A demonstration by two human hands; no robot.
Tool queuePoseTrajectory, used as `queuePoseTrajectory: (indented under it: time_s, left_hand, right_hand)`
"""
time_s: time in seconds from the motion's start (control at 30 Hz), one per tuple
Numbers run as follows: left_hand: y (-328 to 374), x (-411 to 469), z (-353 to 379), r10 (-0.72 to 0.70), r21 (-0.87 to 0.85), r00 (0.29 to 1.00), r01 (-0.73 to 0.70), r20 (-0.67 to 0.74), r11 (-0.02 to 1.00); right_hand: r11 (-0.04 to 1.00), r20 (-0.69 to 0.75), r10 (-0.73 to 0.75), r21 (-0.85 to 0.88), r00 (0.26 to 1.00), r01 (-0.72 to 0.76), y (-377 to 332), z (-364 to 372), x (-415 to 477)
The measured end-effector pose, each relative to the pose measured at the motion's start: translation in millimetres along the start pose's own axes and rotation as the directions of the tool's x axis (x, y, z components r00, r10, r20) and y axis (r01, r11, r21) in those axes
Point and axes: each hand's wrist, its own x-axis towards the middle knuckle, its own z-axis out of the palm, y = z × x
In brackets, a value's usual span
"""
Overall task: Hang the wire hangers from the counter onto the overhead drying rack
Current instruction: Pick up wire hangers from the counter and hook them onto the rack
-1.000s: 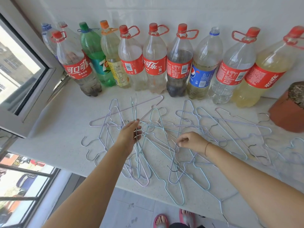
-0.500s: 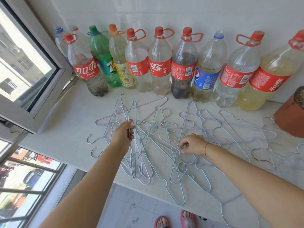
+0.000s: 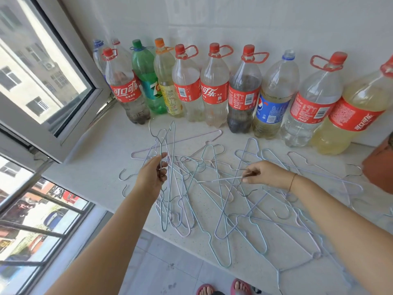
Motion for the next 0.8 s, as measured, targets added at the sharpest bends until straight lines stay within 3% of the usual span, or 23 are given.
queuePoseTrajectory:
  time_s: [0.13,0.23,0.33,0.43,0.8]
  left_hand:
    - [-2.5,-13.7,0.1,0.008,-0.037,1.000,-0.009,-0.030,0.999]
    - [-4.0,-29.3,-2.3,0.021,-0.063,0.999,-0.024,-0.040,0.998]
    - [-5.6,-45.9,-10.4,0.039,-0.086,0.997,-0.045,-0.066,0.995]
    - [-6.9,-64.8,-24.7,0.057,-0.106,0.994,-0.067,-0.091,0.992]
    - [-0.8,-180.5,-128.8,0.175,-0.211,0.961,-0.220,-0.215,0.952]
  right_hand:
    - [0.970,0.000,-0.034,0.240,0.999,0.033,-9.3,-6.5,-3.7]
    - [0.886,0.022,-0.035,0.463,0.999,0.021,-19.9,2.5,-5.3]
    - [0.814,0.048,-0.066,0.581,0.997,0.026,-36.7,16.4,-7.7]
    - [0.773,0.085,-0.096,0.634,0.992,0.020,-56.0,36.5,-9.1]
    - [0.788,0.264,-0.266,0.614,0.927,0.051,-159.3,148.0,-36.2]
